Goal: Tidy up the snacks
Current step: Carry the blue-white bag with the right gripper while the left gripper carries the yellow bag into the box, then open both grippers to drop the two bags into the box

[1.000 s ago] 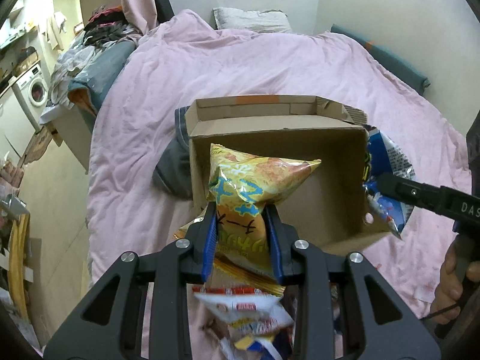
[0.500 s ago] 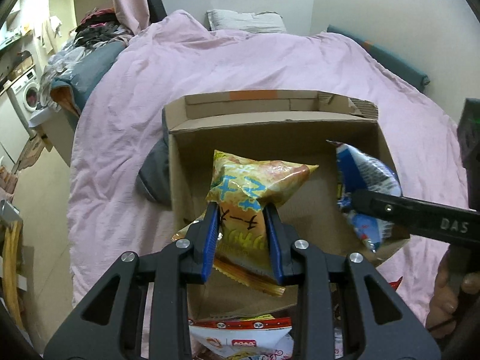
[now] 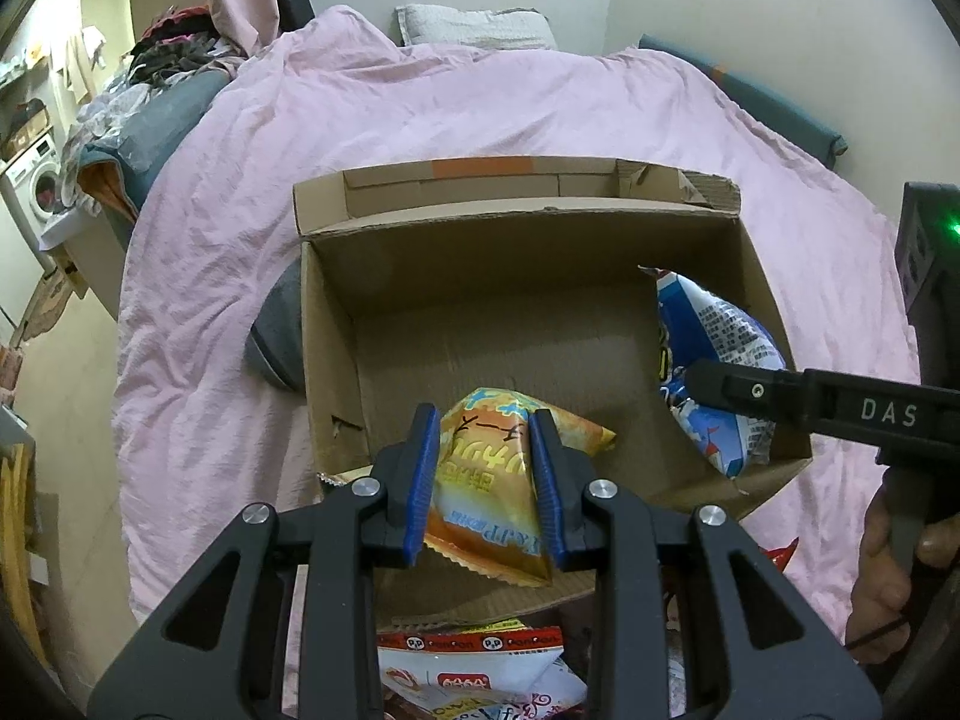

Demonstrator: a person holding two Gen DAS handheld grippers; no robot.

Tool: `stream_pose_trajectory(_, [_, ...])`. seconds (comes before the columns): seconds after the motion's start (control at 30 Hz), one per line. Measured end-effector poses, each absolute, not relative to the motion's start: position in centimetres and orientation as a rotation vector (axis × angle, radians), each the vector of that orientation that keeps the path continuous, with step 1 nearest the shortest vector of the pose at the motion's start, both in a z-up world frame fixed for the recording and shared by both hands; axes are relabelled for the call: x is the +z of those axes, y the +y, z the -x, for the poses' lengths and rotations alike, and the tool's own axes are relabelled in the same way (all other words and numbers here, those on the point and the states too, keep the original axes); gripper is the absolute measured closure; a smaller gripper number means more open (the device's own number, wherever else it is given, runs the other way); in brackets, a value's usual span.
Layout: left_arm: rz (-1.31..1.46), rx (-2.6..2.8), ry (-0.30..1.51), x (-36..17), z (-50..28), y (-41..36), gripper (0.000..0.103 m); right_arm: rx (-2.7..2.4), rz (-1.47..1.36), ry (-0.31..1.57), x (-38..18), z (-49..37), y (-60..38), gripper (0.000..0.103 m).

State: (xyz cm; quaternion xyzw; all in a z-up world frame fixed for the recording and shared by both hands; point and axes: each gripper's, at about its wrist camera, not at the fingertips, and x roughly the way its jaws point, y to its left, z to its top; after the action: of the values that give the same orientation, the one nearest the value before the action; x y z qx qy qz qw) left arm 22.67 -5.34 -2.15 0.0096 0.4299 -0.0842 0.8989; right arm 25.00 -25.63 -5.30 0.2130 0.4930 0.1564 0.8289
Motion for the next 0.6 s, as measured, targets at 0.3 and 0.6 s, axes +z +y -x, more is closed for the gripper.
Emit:
stream_pose_trajectory(0.3, [-0.024,-0.173,0.898,-2.1,-22.5,-5.3,0.075,0.340,-0.464,1.039,-5.2,-25.2,-25.8,0.045])
stream_pose_trajectory(0.6, [0.016,-0.135,0.901,-1.9,-22.7,-4.3,0.040,0.340,-0.500,1.036,-5.5,-24.8,-26.8,0.038])
